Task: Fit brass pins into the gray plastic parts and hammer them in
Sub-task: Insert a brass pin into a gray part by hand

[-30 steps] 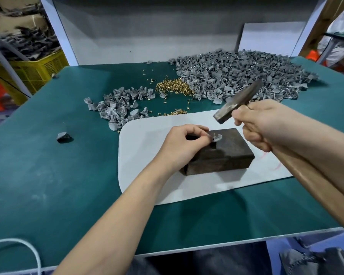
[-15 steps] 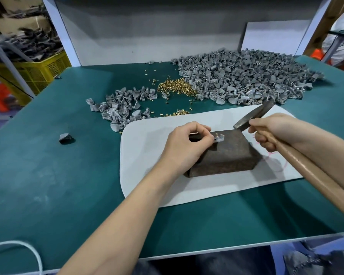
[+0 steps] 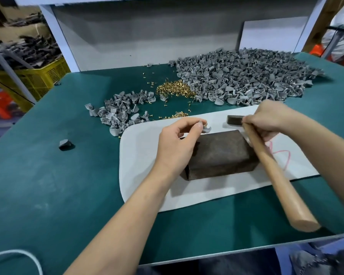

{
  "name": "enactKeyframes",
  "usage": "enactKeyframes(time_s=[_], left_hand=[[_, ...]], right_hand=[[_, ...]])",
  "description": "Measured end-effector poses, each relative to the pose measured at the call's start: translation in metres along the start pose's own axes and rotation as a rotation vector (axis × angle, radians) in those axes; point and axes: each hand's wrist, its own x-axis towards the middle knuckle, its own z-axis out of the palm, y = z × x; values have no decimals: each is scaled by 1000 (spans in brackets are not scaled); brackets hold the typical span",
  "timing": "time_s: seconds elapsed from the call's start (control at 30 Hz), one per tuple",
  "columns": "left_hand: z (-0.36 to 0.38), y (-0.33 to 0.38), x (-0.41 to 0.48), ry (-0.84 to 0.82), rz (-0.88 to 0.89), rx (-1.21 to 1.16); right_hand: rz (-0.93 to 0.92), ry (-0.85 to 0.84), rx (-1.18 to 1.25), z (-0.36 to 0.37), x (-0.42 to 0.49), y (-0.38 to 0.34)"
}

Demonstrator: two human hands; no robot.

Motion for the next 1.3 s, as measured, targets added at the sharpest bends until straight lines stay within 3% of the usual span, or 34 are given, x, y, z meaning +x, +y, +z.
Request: enactKeyframes(time_s=[0.1,0.23,0.4,0.6,0.9,1.03,1.3], left_hand=[[0,-2,0,-11,-9,33],[2,-1,0,-36,14,42],[1,-2,-1,-57,70,65],[1,-3,-1,-65,88,41],[-6,-3,1,-232,61,33],[-9,-7,4,-183,225,223],[-8,0,3,-174,477,443]], right_hand=[[-251,164,-127,-9,-22,-13],[-552,20,306,9,-73,-31],[-574,47,429,27,-81,-28],[-629,85,413,33,-80,-22],[-766,345,231,36,-80,-20],[-903,405,75,36,-81,-17],[-1067,387,46,31,-80,-8]])
